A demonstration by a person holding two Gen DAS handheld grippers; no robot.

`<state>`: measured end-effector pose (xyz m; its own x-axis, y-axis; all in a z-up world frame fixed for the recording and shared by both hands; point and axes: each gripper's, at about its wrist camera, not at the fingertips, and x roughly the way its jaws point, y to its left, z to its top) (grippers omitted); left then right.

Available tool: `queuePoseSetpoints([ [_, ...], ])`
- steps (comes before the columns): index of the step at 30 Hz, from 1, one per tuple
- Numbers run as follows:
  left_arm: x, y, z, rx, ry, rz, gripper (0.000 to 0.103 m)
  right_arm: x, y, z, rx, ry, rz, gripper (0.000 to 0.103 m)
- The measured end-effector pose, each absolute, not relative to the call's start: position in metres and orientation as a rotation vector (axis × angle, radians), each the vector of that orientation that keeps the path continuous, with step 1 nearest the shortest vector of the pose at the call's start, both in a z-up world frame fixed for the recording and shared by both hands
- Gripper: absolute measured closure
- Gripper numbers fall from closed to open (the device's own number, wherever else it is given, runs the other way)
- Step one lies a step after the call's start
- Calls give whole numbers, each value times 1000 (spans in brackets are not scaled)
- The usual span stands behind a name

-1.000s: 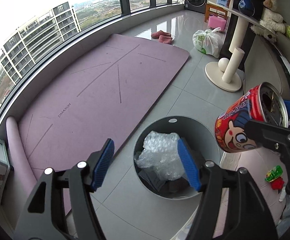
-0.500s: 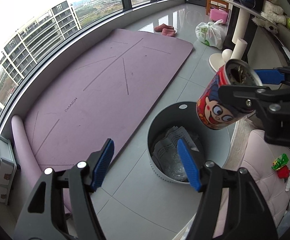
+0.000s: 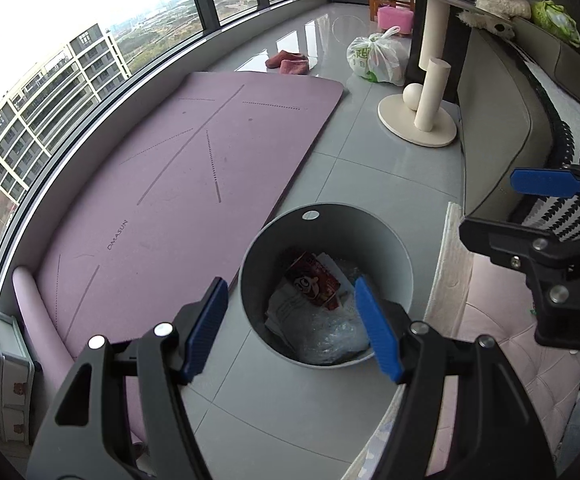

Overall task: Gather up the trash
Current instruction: 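Grasp the red cloth with the right tool while the left tool grasps the green wrapper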

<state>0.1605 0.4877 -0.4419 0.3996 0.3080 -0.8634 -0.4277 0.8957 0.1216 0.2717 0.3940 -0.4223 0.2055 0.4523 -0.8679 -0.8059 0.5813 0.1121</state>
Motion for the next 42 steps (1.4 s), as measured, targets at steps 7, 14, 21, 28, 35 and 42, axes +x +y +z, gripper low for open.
queuePoseSetpoints([
  [7, 207, 404, -452, -45, 1077, 276, 36, 290, 277, -437, -324, 1099, 692, 28],
  [14, 245, 301, -475, 58, 1089, 58, 35, 300, 151, -458, -202, 1150, 442, 28],
  [21, 274, 203, -518, 162, 1093, -144, 35, 305, 44, -498, -90, 1183, 217, 29],
  [28, 307, 118, -573, 246, 1056, -271, 35, 311, -34, -563, 18, 1200, 60, 31],
  [35, 331, 65, -643, 297, 1052, -343, 35, 324, -78, -629, 86, 1185, -7, 35],
  [42, 353, 36, -690, 331, 1041, -368, 35, 334, -92, -673, 143, 1174, -22, 35],
])
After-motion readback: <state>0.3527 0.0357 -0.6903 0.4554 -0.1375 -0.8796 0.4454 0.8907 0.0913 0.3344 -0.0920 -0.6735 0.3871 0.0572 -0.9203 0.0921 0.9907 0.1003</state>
